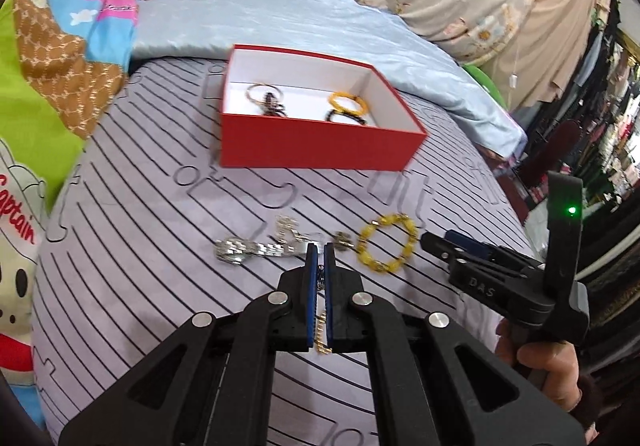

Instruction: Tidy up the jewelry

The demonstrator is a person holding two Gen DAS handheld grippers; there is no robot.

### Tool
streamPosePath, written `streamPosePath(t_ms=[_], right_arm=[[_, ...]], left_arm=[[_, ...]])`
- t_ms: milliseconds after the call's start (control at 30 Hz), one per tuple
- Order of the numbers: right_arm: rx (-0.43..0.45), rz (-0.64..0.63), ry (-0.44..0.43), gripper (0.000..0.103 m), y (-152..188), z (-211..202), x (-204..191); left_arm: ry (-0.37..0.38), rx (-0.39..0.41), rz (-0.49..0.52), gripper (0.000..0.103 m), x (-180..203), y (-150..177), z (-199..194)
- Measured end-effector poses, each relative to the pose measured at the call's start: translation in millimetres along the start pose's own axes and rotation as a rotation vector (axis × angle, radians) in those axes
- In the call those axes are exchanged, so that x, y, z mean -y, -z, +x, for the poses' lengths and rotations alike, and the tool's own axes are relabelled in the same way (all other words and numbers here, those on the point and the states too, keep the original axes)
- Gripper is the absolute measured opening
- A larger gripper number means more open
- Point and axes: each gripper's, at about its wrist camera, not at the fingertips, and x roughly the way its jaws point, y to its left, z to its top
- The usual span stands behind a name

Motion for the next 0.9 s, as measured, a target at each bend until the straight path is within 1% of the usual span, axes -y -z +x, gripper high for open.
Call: streamPosePath(t_ms=[167,200,233,333,400,467,667,900], right_arm=[[-0.014,-0.019,0.01,0.039,-6,16,-5],[-0.019,-0.021,0.012,0.038,-7,19,-6],[-0.023,-0.024,0.013,0.033,-7,22,-7],[-0.014,-0.049,0.035,0.031,-9,25,-11],[-0.01,-0.06,0.051,0.025,-10,27,-12],[-0.011,-0.067,0.055,0.009,-11,28,-12],[-0.013,-0.05,0.033,0.009,-11,25,-11],[0.021,-0.024,-0.008,0.009,-13,3,-9]], left_arm=[[-0.027,0.0,-0.025,0.002,-14,-2,3],[-0.03,-0.001,-0.028,0.002,-16,-3,3],[-0.035,-0.001,-0.029,0.002,-17,-3,3],[-0.04,-0.002,-0.038,0.002,-21,-3,4],[-0.04,-0.003,-0.039,0.002,-23,-2,5],[-0.039,-0.003,-0.04,0.002,-23,-2,4],[-0.037,-0.002,-0.044,0.002,-23,-3,5],[-0.031,0.007,-0.035,0.002,-19,-6,3]])
